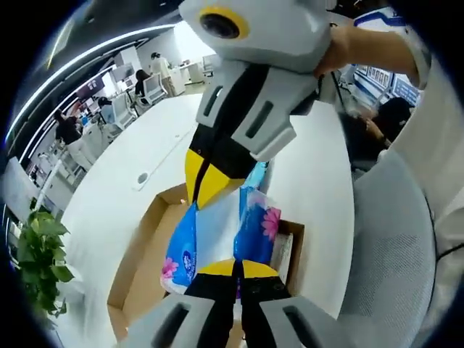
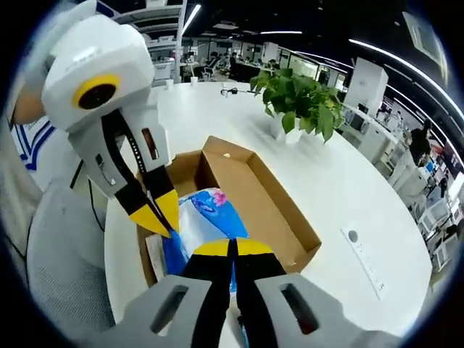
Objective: Operate the shoe box by opening the lid, removing the specified soft item, and placing it in the target area until the item is outside and the box remains undamaged.
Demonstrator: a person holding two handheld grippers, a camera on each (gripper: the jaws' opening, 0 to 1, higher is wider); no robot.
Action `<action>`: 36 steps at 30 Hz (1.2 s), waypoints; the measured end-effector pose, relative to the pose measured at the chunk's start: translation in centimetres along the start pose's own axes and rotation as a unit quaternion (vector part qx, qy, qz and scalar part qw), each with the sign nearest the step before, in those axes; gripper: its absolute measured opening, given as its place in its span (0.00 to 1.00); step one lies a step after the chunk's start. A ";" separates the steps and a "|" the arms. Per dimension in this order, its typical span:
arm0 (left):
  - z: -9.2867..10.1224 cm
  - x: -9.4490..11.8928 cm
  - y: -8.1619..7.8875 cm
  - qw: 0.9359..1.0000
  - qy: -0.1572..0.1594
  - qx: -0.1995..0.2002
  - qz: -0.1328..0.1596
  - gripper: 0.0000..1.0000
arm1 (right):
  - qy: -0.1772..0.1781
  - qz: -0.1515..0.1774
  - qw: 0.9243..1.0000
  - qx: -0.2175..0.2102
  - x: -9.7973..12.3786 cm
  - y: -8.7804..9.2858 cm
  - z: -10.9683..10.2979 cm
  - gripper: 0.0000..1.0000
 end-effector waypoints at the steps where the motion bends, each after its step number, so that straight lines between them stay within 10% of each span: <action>1: 0.1 0.0 -0.2 1.000 0.000 -0.002 0.001 0.00 | 0.001 0.001 1.000 -0.002 0.3 0.1 0.0 0.00; 36: 4.0 -3.5 -12.9 0.994 0.059 -0.081 0.038 0.00 | 0.038 0.016 0.997 -0.060 12.0 5.5 4.8 0.00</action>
Point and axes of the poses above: the point that each gripper's makers call its tool centre point, and the gripper's own axes: x roughly backward along the fingers, z roughly to its right, y roughly out of its underside, the point moved 5 cm from there along x, roughly backward along the fingers, and after that the axes turned 8 degrees about -y, right-handed, at the moved point
